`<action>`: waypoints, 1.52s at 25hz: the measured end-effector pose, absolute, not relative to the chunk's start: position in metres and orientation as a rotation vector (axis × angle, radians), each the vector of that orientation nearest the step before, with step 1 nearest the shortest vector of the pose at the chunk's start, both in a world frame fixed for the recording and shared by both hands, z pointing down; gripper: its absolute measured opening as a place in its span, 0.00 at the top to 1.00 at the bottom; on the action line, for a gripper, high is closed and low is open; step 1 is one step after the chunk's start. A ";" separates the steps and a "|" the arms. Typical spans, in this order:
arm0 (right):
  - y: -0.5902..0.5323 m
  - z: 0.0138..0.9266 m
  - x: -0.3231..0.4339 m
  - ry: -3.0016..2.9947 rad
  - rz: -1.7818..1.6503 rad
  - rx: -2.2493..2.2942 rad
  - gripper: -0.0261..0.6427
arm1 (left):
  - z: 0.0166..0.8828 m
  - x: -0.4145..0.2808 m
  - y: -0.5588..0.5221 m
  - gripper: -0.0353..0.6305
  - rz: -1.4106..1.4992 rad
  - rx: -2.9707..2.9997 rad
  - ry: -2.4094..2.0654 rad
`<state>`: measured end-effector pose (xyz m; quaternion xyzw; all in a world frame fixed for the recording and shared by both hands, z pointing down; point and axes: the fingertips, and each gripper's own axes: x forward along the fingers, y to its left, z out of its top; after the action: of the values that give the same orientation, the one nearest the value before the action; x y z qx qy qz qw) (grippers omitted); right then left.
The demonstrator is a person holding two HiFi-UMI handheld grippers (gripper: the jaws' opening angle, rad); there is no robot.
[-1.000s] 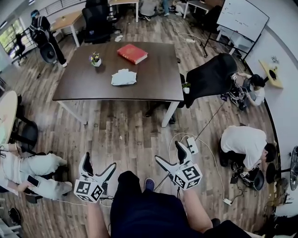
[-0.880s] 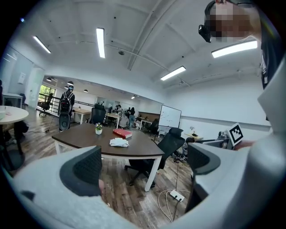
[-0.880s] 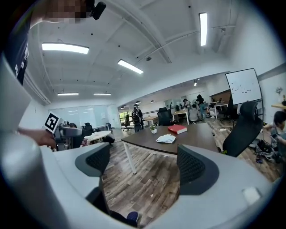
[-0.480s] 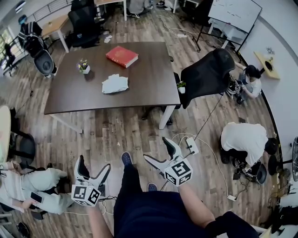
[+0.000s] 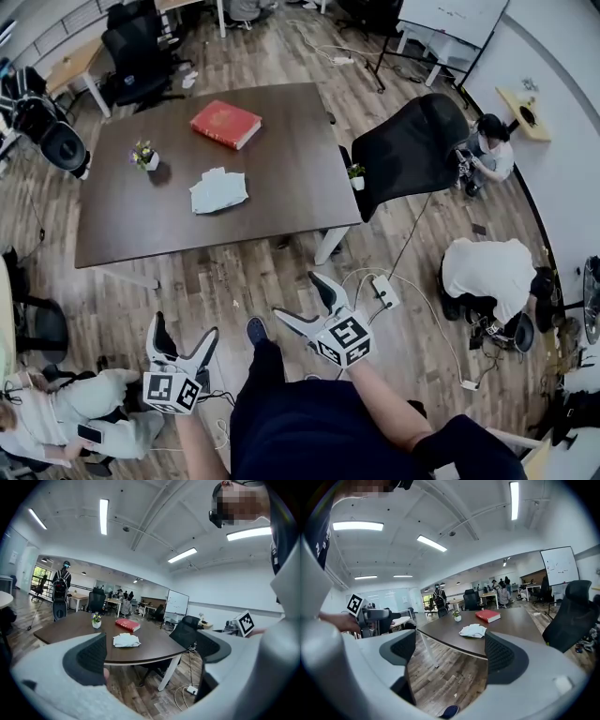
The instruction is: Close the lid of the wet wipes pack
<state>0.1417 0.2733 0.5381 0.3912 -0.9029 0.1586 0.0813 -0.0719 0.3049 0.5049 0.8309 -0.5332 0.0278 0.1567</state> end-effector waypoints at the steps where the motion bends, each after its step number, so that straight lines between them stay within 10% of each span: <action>1: 0.266 0.538 0.137 -2.694 0.484 1.173 0.25 | 0.505 -0.074 0.297 0.06 0.079 2.381 -1.515; 38: 0.036 0.531 0.057 -2.677 0.514 1.282 0.27 | 0.523 -0.145 0.052 0.06 0.149 2.466 -1.342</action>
<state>0.0570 0.0364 0.5307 0.4248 -0.8868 0.1702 0.0648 -0.1445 0.0517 0.5231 0.8652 -0.4709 0.0521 0.1641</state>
